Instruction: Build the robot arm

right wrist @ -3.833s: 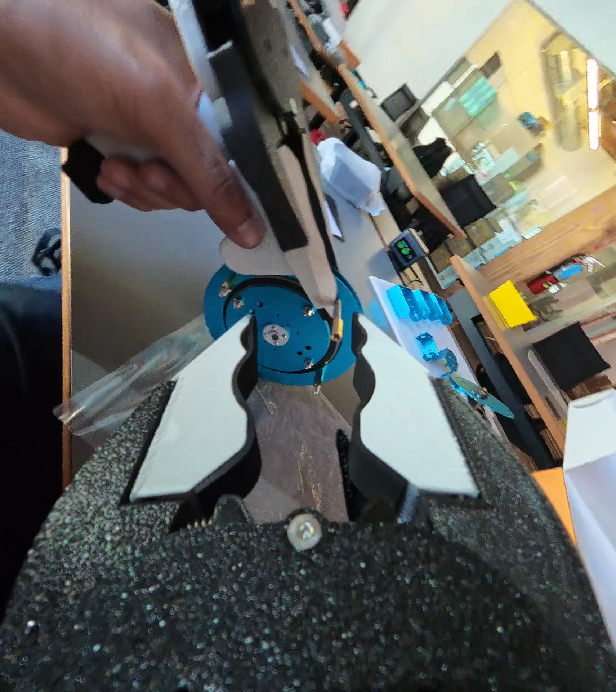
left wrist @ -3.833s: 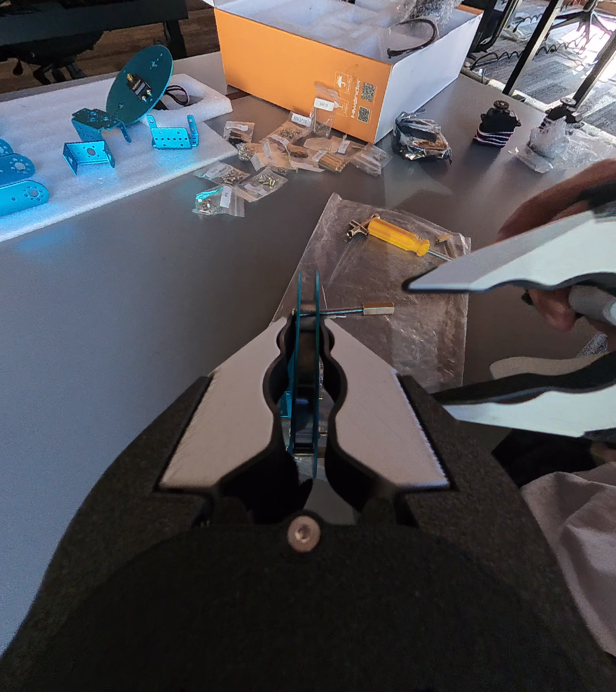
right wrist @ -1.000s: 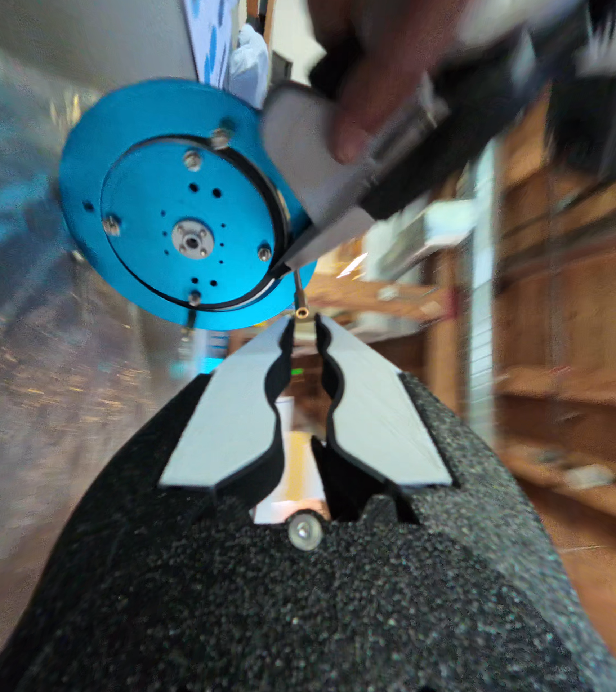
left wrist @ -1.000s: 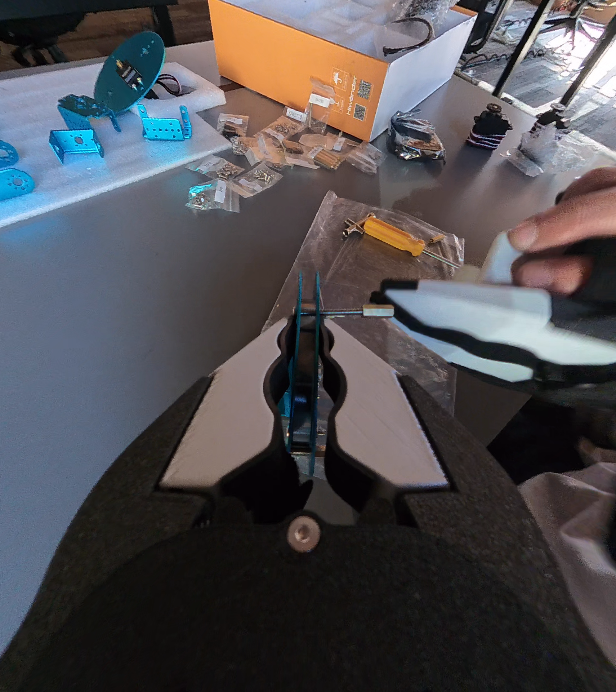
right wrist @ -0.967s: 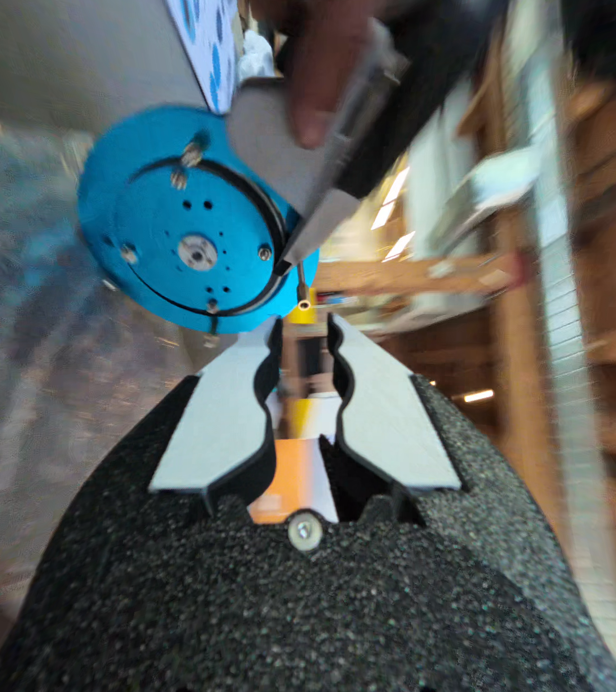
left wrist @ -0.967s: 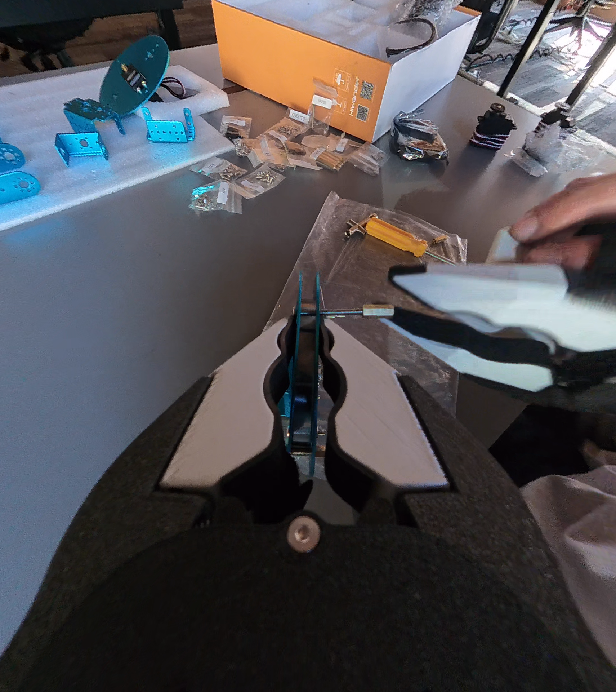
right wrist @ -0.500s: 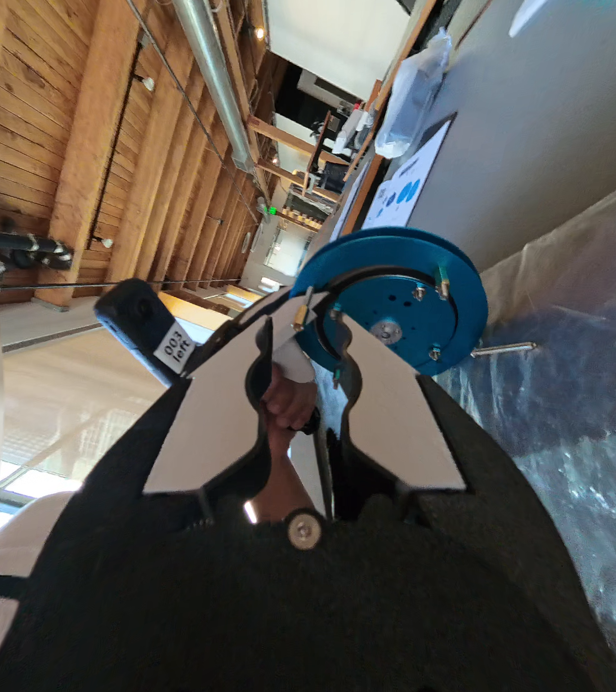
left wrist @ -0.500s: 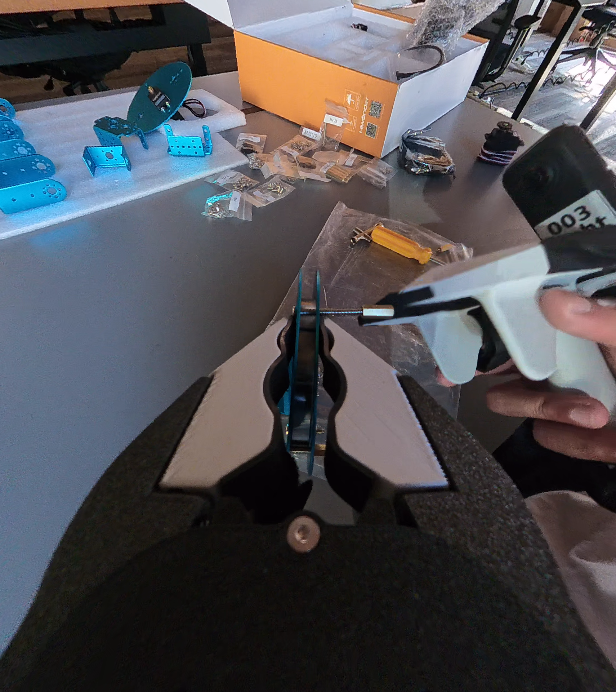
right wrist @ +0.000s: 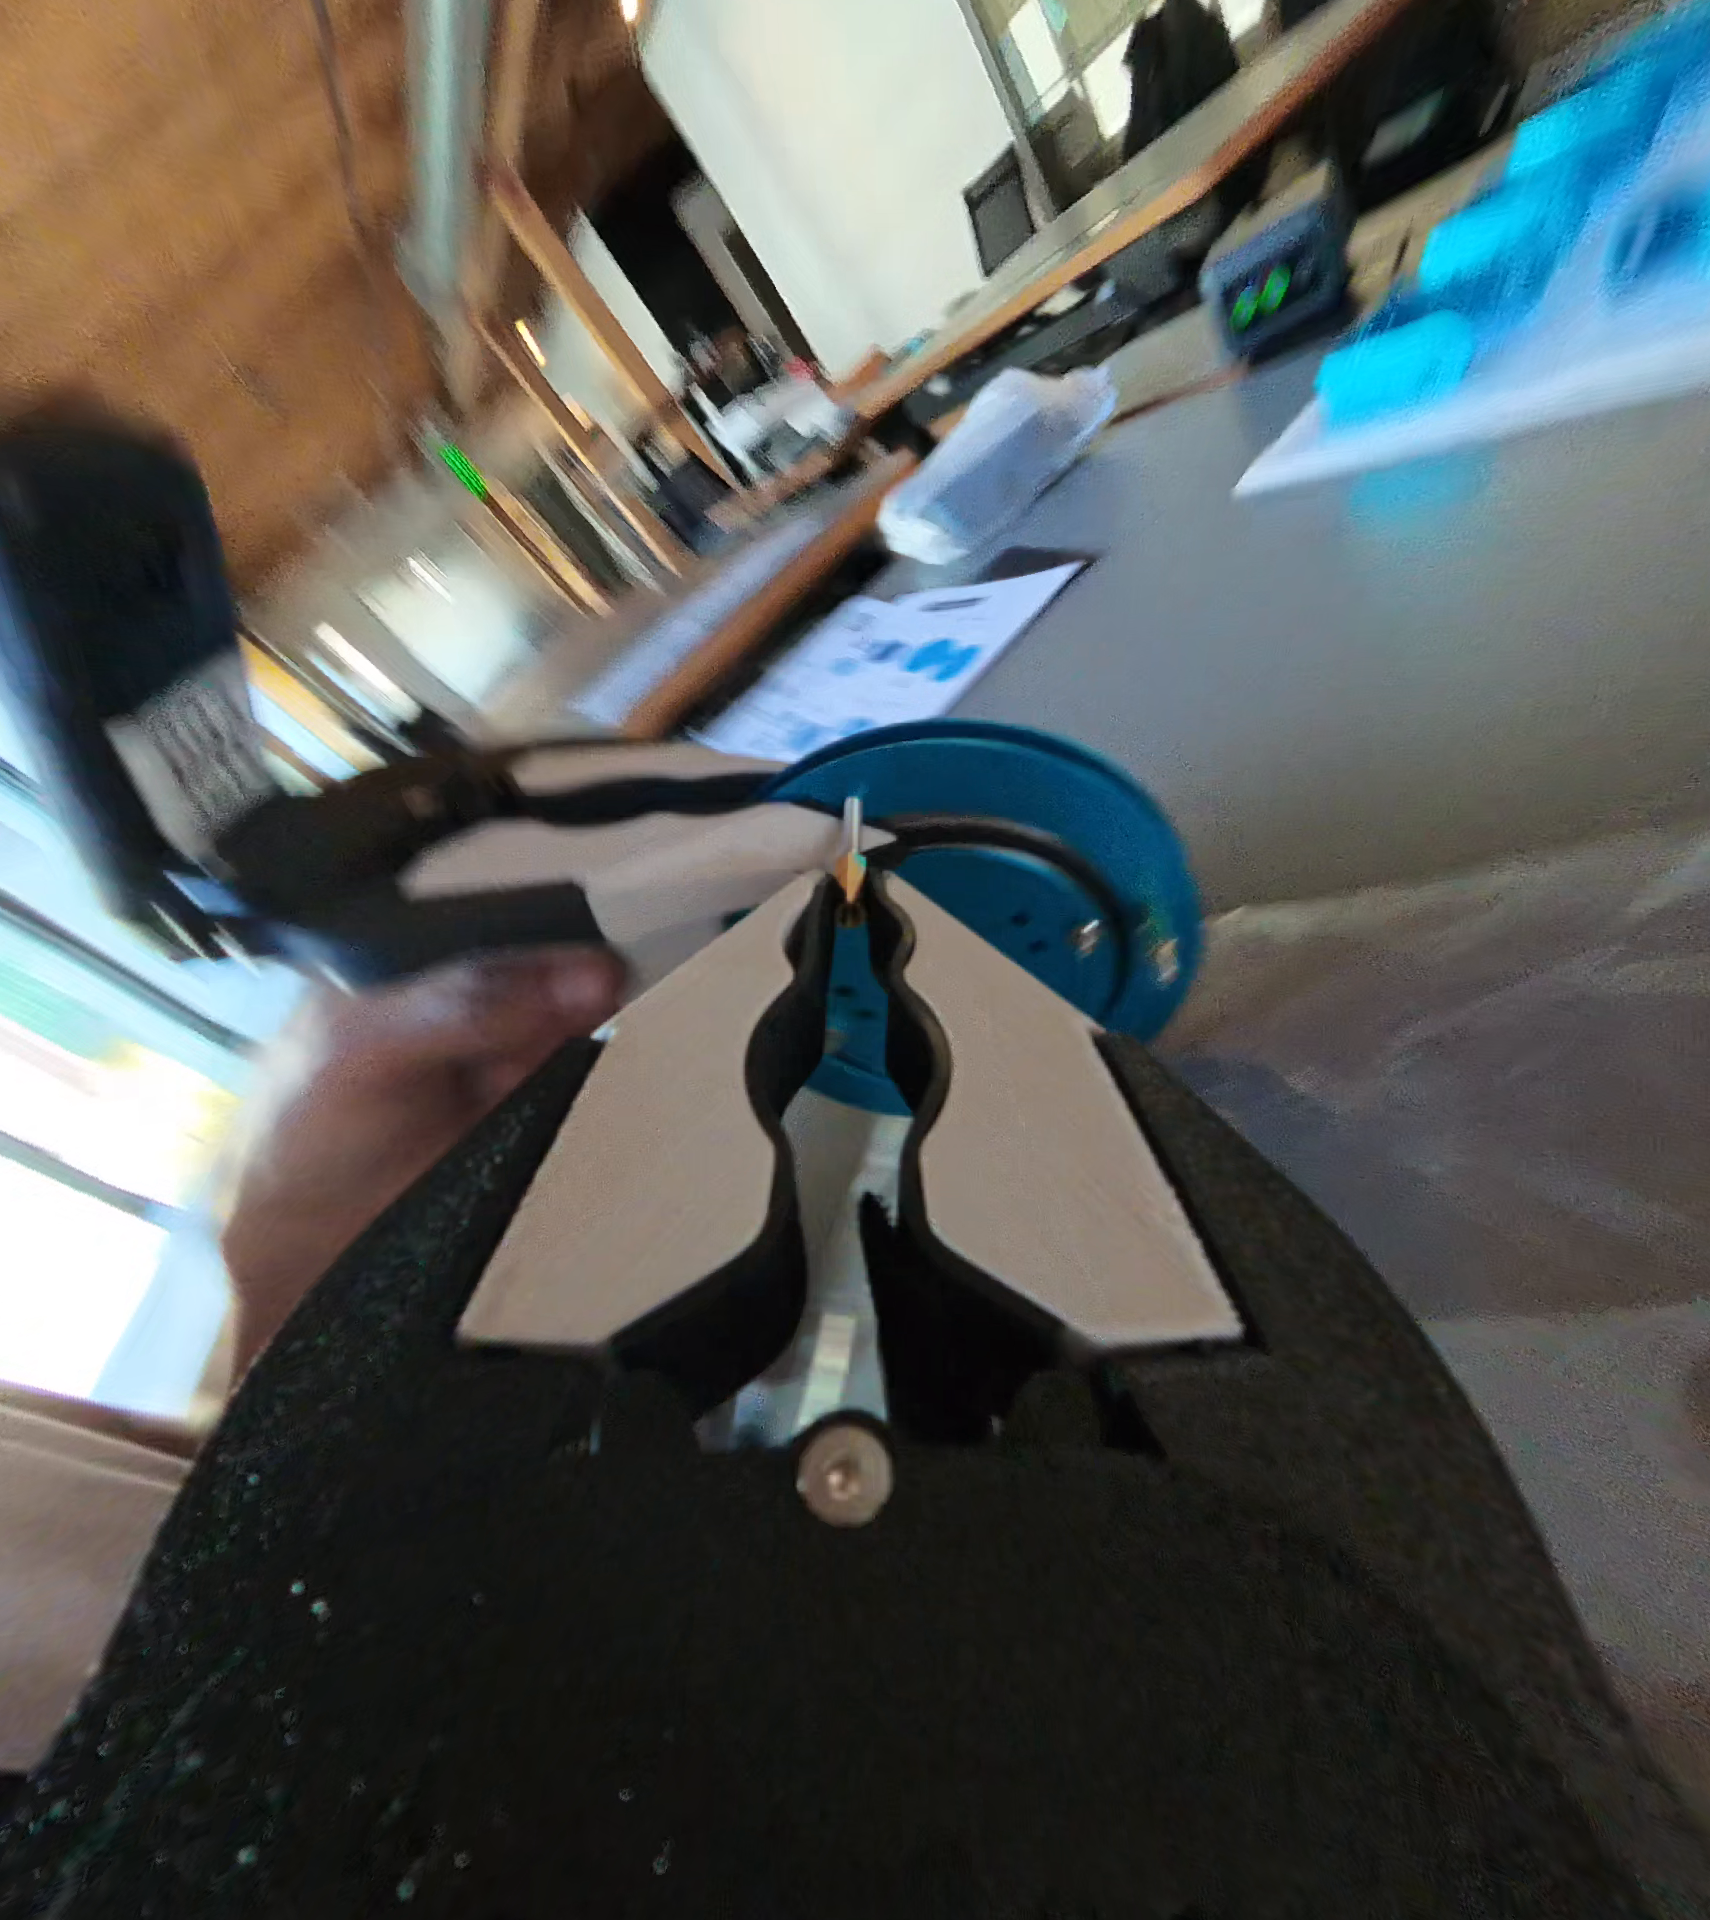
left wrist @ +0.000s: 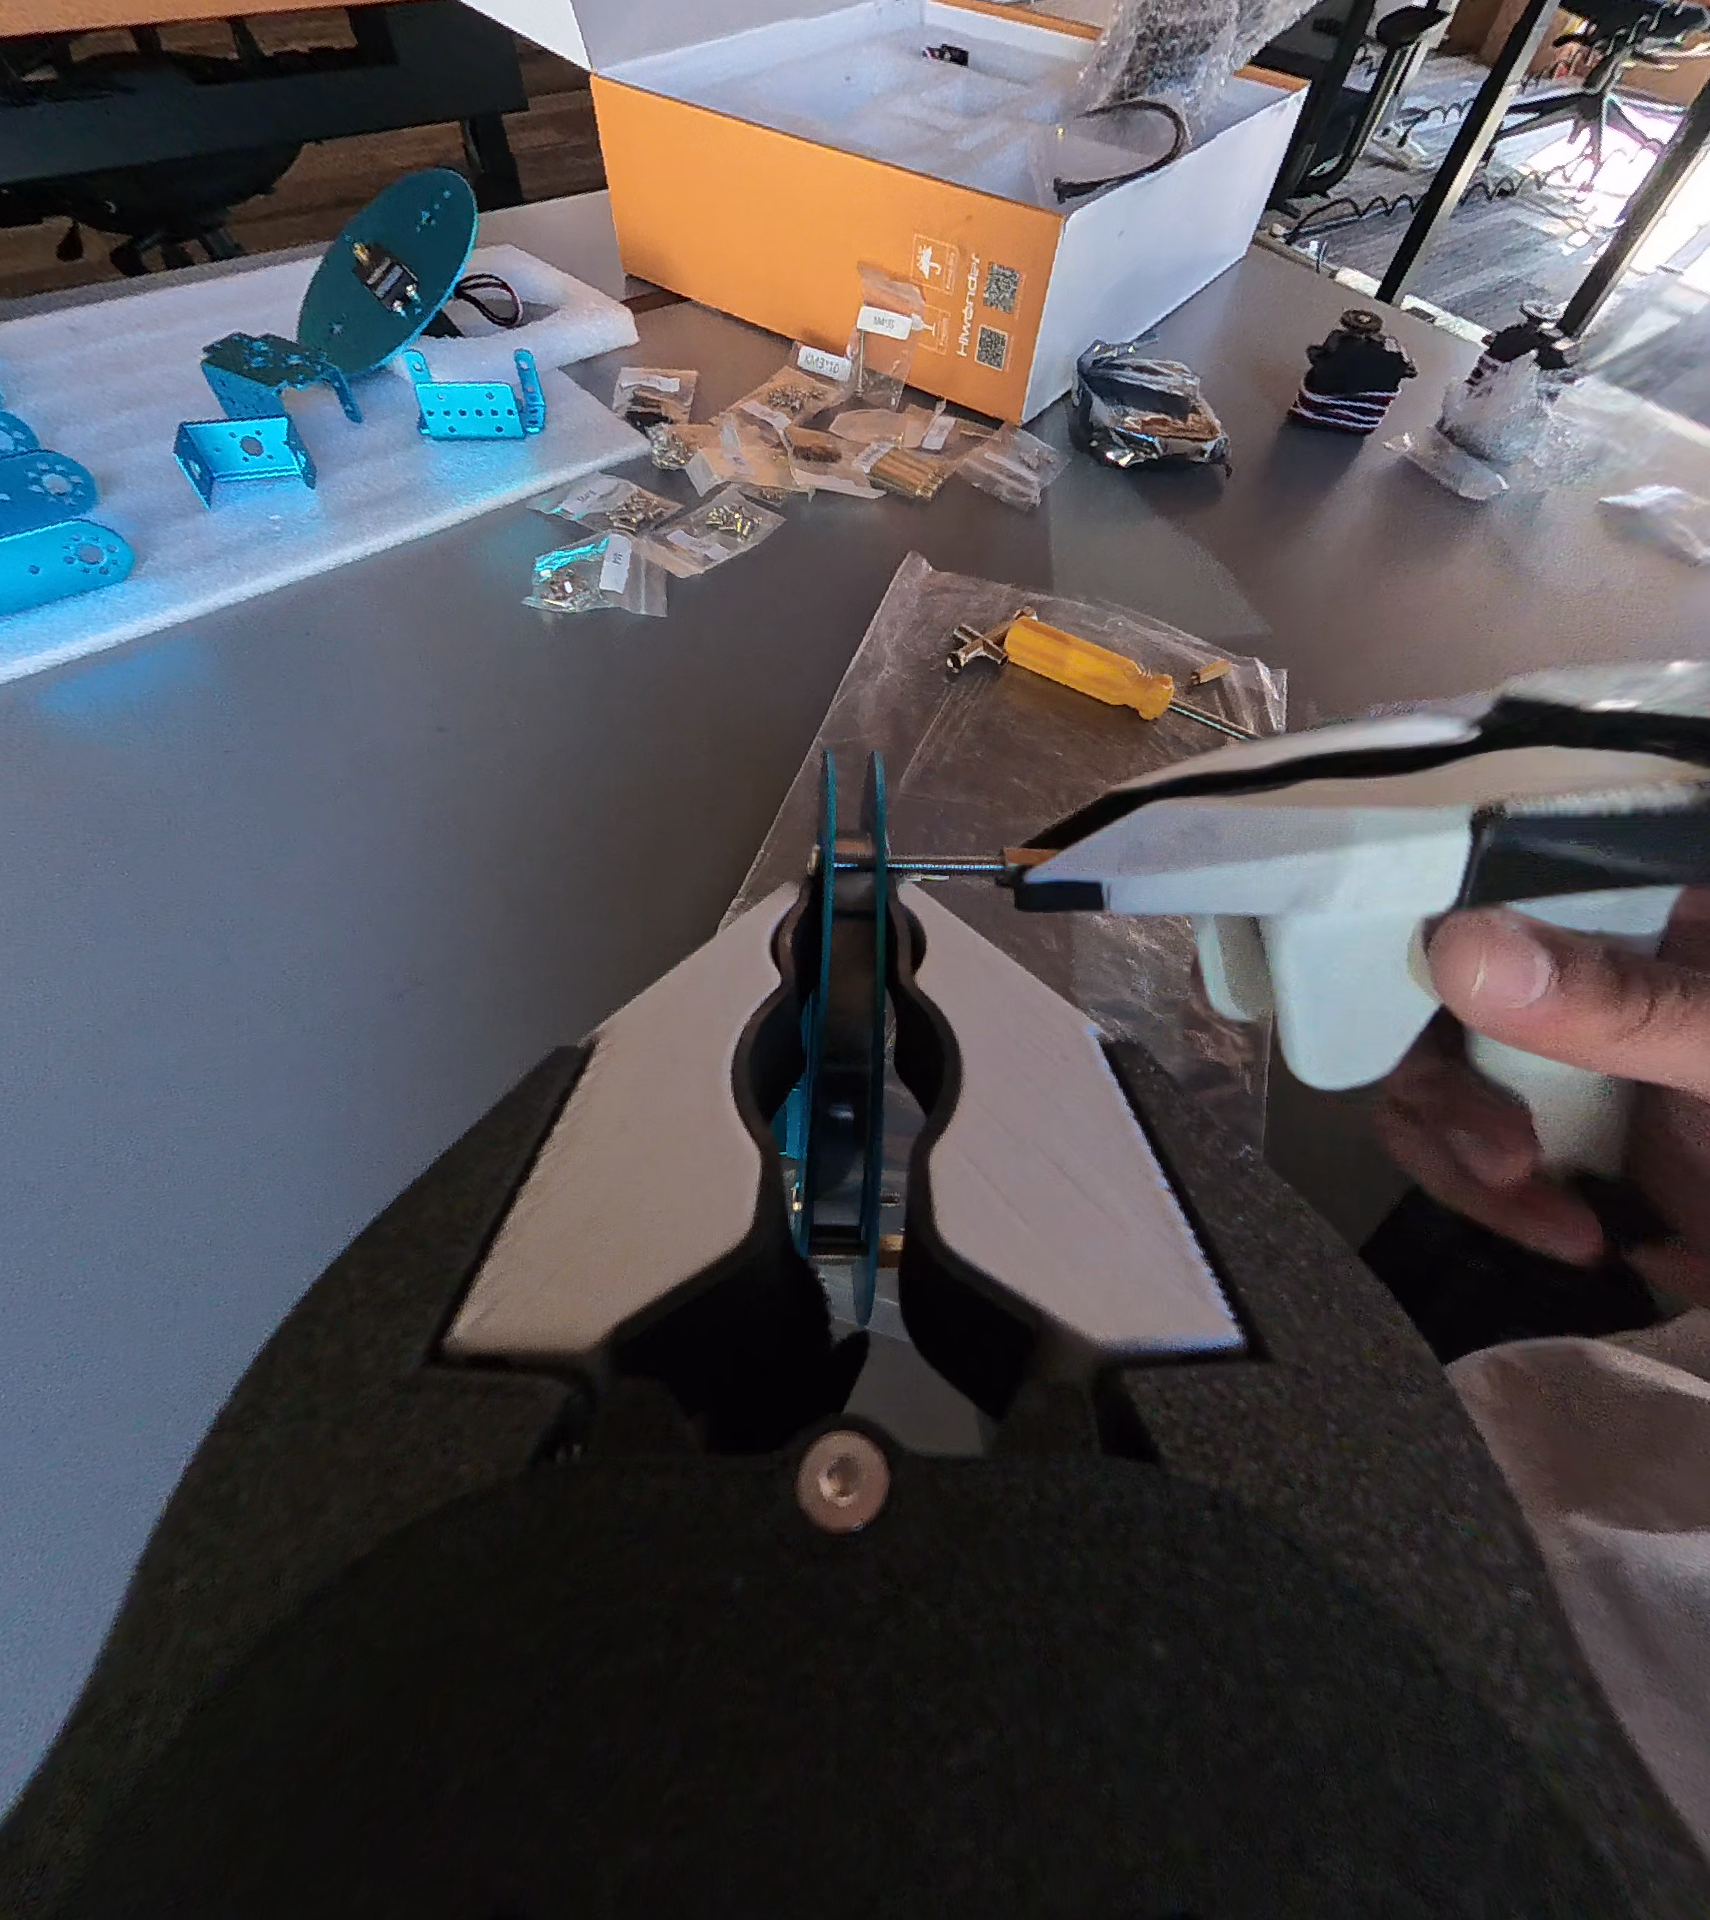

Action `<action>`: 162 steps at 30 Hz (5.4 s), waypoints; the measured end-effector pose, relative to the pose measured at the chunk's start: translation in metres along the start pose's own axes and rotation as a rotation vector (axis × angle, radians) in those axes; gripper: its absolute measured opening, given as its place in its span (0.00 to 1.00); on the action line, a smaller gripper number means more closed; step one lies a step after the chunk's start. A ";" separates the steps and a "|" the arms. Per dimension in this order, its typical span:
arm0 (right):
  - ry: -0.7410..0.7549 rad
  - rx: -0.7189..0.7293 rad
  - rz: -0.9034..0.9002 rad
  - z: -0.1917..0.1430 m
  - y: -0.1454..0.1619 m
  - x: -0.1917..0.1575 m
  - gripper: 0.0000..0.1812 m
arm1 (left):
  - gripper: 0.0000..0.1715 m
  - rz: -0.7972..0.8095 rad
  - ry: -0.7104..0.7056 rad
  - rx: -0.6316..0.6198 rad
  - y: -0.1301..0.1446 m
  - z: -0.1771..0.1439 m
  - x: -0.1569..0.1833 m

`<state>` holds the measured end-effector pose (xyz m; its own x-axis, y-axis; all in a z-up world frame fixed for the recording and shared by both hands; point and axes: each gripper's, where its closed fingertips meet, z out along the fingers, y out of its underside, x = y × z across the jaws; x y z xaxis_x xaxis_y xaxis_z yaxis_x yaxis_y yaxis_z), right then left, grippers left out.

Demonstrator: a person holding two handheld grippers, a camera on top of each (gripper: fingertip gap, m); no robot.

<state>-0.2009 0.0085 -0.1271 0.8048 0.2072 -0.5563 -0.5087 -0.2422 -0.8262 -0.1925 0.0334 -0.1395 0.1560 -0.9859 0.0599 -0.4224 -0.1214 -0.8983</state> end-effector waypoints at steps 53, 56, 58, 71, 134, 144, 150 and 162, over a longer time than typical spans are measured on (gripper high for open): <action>0.535 -0.142 -1.381 -0.006 -0.017 0.001 0.17 | 0.05 -0.046 0.100 -0.052 -0.002 0.005 -0.008; 0.263 -0.069 -0.532 -0.009 -0.007 0.000 0.22 | 0.05 -0.050 0.095 -0.042 -0.001 0.003 -0.008; 0.013 -0.004 -0.002 -0.005 -0.007 -0.005 0.23 | 0.05 -0.045 0.096 -0.039 -0.001 0.003 -0.007; -0.029 -0.053 0.075 0.007 -0.002 0.002 0.03 | 0.05 -0.027 0.089 -0.040 -0.001 0.003 -0.006; -0.233 -0.027 0.462 -0.008 0.007 -0.007 0.19 | 0.05 0.000 0.074 -0.049 0.002 -0.001 0.009; 0.108 -0.138 -0.371 -0.003 0.006 0.000 0.02 | 0.05 -0.002 0.076 -0.057 0.002 -0.001 0.007; 0.701 -0.318 -2.077 -0.002 -0.008 0.003 0.03 | 0.05 -0.007 0.068 -0.079 0.001 0.001 0.003; -0.176 -0.036 0.173 -0.011 0.005 -0.019 0.22 | 0.05 -0.007 0.066 -0.065 0.002 -0.001 0.004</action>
<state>-0.2158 -0.0071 -0.1198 0.6391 0.3206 -0.6991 -0.6206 -0.3218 -0.7150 -0.1932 0.0296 -0.1405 0.1005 -0.9903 0.0963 -0.4785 -0.1330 -0.8680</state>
